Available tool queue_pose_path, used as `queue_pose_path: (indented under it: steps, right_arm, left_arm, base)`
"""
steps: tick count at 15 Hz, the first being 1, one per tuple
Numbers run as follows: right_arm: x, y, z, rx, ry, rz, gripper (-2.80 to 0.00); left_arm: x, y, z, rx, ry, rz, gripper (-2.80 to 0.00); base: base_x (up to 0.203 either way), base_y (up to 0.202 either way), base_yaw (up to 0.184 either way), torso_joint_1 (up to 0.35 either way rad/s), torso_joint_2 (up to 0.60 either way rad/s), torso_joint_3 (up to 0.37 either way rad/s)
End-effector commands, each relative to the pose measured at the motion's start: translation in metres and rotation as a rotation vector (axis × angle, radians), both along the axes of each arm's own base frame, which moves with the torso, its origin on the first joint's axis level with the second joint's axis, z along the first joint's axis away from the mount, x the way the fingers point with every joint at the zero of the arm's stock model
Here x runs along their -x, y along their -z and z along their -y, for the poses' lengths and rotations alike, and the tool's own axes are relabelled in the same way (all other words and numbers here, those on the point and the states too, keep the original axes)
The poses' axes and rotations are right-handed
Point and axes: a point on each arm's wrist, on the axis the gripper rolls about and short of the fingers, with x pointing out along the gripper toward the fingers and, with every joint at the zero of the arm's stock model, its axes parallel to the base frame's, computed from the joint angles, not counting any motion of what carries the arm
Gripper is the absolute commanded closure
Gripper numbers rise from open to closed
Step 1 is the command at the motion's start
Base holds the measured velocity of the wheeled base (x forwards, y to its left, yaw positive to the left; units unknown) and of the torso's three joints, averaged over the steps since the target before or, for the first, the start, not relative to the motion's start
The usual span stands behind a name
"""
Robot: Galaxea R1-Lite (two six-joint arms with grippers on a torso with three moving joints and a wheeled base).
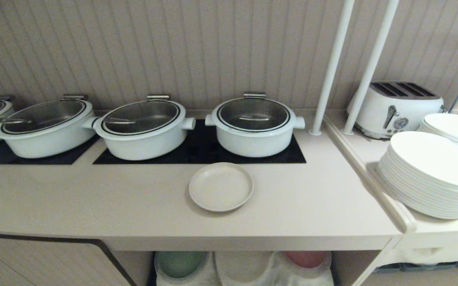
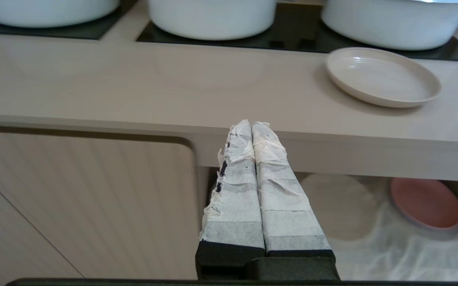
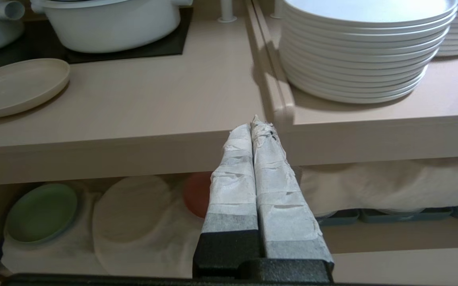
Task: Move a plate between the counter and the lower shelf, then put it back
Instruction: Pick up the plate
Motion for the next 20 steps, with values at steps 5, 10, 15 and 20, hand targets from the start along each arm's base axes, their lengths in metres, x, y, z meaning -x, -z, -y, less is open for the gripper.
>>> queue_pose_path:
  steps: [5, 10, 15, 20]
  right_arm:
    - [-0.0001, -0.0001, 0.0000, 0.001, 0.001, -0.001, 0.00]
    - [-0.0001, -0.0001, 0.0000, 0.001, 0.001, -0.001, 0.00]
    - [-0.0001, 0.0000, 0.0000, 0.000, 0.001, -0.002, 0.00]
    - [-0.0001, -0.0001, 0.0000, 0.000, 0.001, 0.000, 0.00]
  left_arm:
    - [0.0000, 0.0000, 0.0000, 0.001, -0.002, 0.001, 0.00]
    - [0.0000, 0.0000, 0.0000, 0.001, -0.002, 0.001, 0.00]
    - [0.0000, 0.0000, 0.0000, 0.003, -0.001, 0.001, 0.00]
    - [0.0000, 0.0000, 0.0000, 0.001, 0.000, 0.001, 0.00]
  base:
    - [0.000, 0.195, -0.002, 0.004, 0.00, 0.003]
    - [0.000, 0.197, -0.001, 0.003, 0.00, 0.003]
    - [0.000, 0.195, 0.000, 0.001, 0.00, 0.003]
    - [0.000, 0.133, 0.000, 0.003, 0.00, 0.004]
